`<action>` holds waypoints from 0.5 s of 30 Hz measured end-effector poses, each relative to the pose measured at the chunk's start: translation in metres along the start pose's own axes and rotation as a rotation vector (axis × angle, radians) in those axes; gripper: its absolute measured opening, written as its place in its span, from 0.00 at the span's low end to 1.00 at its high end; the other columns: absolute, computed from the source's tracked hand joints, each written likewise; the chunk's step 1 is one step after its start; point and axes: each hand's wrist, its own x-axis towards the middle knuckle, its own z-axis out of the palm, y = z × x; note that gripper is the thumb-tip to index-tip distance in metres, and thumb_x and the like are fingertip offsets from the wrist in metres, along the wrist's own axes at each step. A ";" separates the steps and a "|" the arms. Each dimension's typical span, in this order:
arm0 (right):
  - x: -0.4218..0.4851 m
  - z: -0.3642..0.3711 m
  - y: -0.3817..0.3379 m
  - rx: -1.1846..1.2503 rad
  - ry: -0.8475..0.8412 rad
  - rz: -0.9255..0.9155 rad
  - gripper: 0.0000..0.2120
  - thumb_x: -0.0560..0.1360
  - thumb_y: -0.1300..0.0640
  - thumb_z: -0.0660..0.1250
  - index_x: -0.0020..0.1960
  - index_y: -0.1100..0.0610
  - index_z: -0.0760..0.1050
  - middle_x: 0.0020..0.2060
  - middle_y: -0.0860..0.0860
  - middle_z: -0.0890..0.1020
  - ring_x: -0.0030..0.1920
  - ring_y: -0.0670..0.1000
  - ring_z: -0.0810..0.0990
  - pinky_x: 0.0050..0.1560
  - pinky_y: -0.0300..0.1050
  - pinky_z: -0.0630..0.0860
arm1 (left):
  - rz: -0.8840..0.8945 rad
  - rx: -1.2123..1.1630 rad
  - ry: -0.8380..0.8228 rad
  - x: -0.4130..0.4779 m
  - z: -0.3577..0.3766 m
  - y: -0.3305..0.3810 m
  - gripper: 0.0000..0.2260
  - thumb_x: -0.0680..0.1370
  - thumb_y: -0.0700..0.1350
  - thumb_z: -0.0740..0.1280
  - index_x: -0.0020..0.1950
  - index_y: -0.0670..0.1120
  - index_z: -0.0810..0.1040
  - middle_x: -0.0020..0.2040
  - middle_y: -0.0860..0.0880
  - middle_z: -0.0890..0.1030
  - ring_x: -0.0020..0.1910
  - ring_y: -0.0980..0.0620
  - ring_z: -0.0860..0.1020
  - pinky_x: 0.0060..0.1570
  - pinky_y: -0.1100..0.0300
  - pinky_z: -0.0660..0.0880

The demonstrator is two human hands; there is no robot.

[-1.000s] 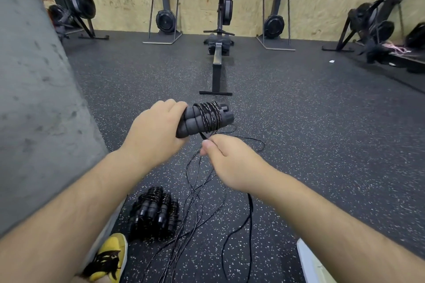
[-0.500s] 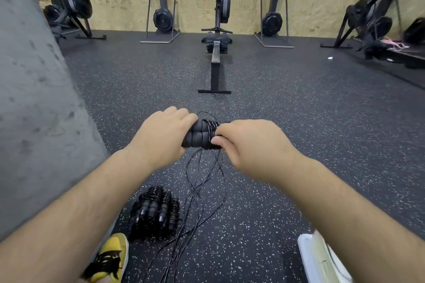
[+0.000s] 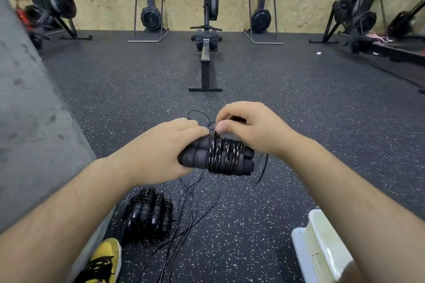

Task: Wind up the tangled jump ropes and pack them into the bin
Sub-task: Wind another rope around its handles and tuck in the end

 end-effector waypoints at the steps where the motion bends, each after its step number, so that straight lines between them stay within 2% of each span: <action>1: -0.001 0.000 0.004 0.087 -0.010 0.024 0.03 0.77 0.52 0.70 0.46 0.49 0.81 0.35 0.41 0.80 0.37 0.41 0.76 0.43 0.39 0.73 | -0.003 -0.032 0.008 0.000 -0.001 0.003 0.19 0.71 0.47 0.74 0.59 0.51 0.75 0.47 0.59 0.72 0.48 0.57 0.70 0.50 0.62 0.68; 3: -0.001 0.002 0.012 0.226 -0.025 0.083 0.05 0.79 0.53 0.69 0.47 0.53 0.82 0.34 0.42 0.79 0.35 0.41 0.74 0.40 0.36 0.72 | -0.031 -0.138 0.032 -0.001 -0.004 0.012 0.19 0.70 0.49 0.71 0.60 0.53 0.74 0.48 0.60 0.73 0.50 0.59 0.72 0.52 0.64 0.68; 6: -0.002 0.011 0.017 0.354 -0.037 0.145 0.05 0.78 0.61 0.68 0.45 0.57 0.80 0.38 0.46 0.81 0.39 0.46 0.78 0.44 0.44 0.77 | -0.129 -0.304 0.110 -0.002 -0.008 0.024 0.20 0.71 0.48 0.76 0.60 0.54 0.73 0.52 0.62 0.76 0.53 0.60 0.76 0.53 0.62 0.73; 9: -0.002 0.035 0.011 0.112 -0.148 0.167 0.09 0.78 0.70 0.61 0.45 0.61 0.77 0.41 0.52 0.81 0.41 0.52 0.80 0.48 0.54 0.81 | -0.234 -0.321 0.186 -0.002 -0.010 0.023 0.24 0.70 0.53 0.79 0.60 0.56 0.72 0.54 0.62 0.77 0.55 0.61 0.76 0.54 0.63 0.73; 10: -0.003 0.045 0.007 0.014 -0.181 0.159 0.09 0.79 0.69 0.59 0.46 0.62 0.76 0.41 0.54 0.80 0.41 0.53 0.78 0.46 0.53 0.80 | -0.270 -0.302 0.211 -0.002 -0.010 0.019 0.25 0.69 0.54 0.80 0.60 0.56 0.72 0.54 0.63 0.76 0.55 0.63 0.76 0.54 0.65 0.71; 12: -0.009 0.062 -0.005 -0.008 -0.189 0.190 0.10 0.83 0.62 0.55 0.47 0.54 0.73 0.38 0.48 0.76 0.37 0.47 0.74 0.37 0.40 0.74 | -0.333 -0.263 0.246 -0.001 -0.009 0.009 0.27 0.67 0.55 0.81 0.60 0.55 0.73 0.54 0.62 0.76 0.53 0.62 0.75 0.53 0.65 0.71; 13: -0.012 0.068 -0.014 0.007 -0.202 0.202 0.09 0.84 0.58 0.54 0.49 0.51 0.71 0.37 0.44 0.74 0.35 0.43 0.71 0.36 0.36 0.69 | -0.354 -0.241 0.254 -0.001 -0.010 0.004 0.28 0.66 0.55 0.82 0.60 0.54 0.73 0.54 0.61 0.76 0.53 0.61 0.75 0.54 0.63 0.71; 15: -0.016 0.077 -0.030 -0.001 -0.252 0.209 0.08 0.85 0.54 0.53 0.53 0.50 0.71 0.36 0.41 0.72 0.36 0.42 0.71 0.38 0.38 0.68 | -0.378 -0.174 0.229 -0.001 -0.011 -0.008 0.28 0.65 0.55 0.82 0.60 0.53 0.74 0.52 0.58 0.75 0.53 0.56 0.74 0.54 0.57 0.71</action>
